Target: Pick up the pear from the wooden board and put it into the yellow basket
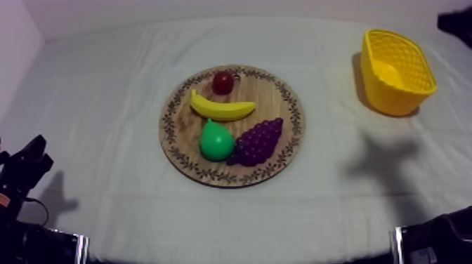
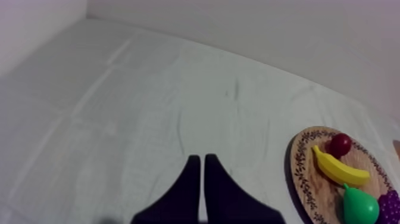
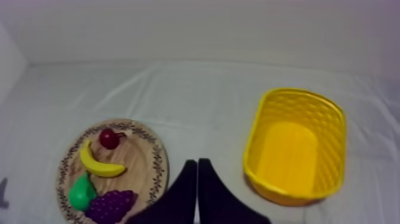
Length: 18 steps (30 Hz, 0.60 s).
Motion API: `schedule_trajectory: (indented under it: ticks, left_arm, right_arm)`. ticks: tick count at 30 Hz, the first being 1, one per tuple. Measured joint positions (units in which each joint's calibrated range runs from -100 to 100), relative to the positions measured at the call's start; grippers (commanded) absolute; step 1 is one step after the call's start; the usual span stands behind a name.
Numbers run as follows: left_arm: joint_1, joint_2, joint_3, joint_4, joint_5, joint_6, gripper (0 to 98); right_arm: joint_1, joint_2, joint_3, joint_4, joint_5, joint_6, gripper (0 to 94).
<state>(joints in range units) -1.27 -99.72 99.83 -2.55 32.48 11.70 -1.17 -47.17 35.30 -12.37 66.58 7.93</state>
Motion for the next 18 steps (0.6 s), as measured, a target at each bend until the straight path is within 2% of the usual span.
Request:
schedule_trajectory:
  ticks: [5, 12, 14, 16, 18]
  left_arm:
    - [0.00, 0.00, 0.00, 0.00, 0.00, 0.00, 0.1]
    - [0.00, 0.00, 0.00, 0.00, 0.00, 0.00, 0.1]
    - [0.00, 0.00, 0.00, 0.00, 0.00, 0.00, 0.1]
    - [0.00, 0.00, 0.00, 0.00, 0.00, 0.00, 0.1]
    - [0.00, 0.00, 0.00, 0.00, 0.00, 0.00, 0.1]
  right_arm:
    - [-1.14, 14.76, -15.36, -4.33, 7.66, 2.86, 0.4]
    - [-1.93, 33.31, -30.20, -12.48, 16.93, 8.20, 0.4]
    - [-3.27, 37.57, -33.10, -13.69, 18.92, 8.77, 0.4]
    - [-4.81, 41.75, -35.58, -13.74, 19.93, 8.69, 0.4]
    - [-6.68, 45.44, -37.76, -11.99, 20.31, 7.74, 0.4]
